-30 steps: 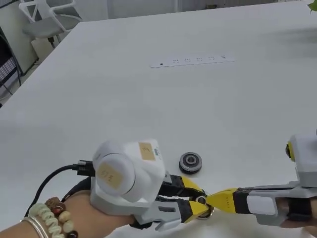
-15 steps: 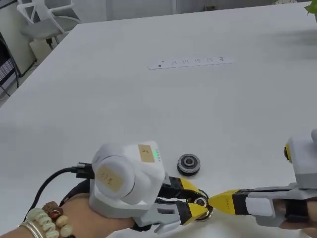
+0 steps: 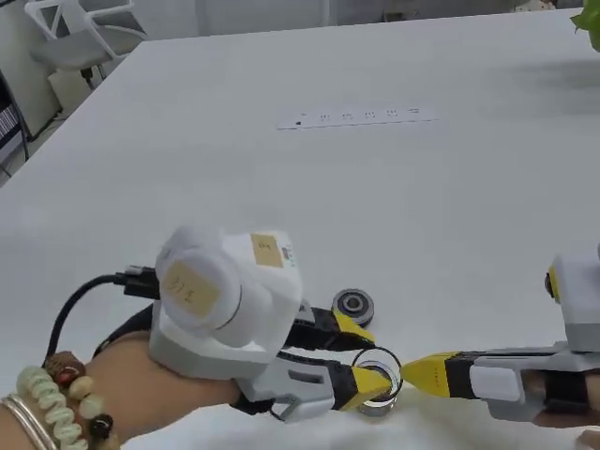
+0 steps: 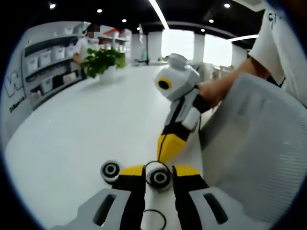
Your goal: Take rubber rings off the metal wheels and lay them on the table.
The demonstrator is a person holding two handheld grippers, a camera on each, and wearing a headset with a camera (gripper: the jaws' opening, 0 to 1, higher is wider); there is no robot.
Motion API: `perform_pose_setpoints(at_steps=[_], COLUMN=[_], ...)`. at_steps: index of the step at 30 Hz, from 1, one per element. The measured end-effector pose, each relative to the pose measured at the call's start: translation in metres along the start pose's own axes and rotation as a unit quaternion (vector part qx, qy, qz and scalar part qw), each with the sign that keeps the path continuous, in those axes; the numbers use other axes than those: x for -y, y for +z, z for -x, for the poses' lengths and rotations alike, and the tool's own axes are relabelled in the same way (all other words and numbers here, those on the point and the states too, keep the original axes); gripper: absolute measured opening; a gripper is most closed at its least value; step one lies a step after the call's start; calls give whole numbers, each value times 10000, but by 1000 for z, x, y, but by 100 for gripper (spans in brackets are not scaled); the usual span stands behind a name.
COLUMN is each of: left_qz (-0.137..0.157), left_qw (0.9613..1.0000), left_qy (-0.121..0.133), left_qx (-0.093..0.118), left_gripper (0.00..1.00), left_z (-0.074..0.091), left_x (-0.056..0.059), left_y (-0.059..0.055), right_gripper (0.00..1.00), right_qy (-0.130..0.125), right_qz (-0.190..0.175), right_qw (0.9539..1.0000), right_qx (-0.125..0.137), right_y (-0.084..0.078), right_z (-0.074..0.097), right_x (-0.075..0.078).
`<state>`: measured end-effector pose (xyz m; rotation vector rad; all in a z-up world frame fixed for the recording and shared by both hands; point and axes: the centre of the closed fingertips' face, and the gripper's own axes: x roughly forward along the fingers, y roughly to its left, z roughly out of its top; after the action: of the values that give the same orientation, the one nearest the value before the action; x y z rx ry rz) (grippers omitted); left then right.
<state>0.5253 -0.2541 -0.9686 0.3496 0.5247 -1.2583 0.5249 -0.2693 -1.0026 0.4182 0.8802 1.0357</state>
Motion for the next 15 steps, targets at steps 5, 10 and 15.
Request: perform_pose_setpoints(at_steps=[5,10,15], left_qz=[80,-1,-56], left_qw=[9995,9984,9972], left_qy=[146,332,528], left_qx=[280,448,536], left_gripper=[37,44,61], left_z=[20,45,63], left_x=[-4,-4,-7], left_y=[19,27,26], right_gripper=[0,0,0], right_qy=[-57,-163,-272], right_qz=[31,170,243], right_qw=[10000,9997,9993], right_qx=[16,22,118], right_y=[0,1,6], right_z=[6,16,24], right_x=[-2,-2,-2])
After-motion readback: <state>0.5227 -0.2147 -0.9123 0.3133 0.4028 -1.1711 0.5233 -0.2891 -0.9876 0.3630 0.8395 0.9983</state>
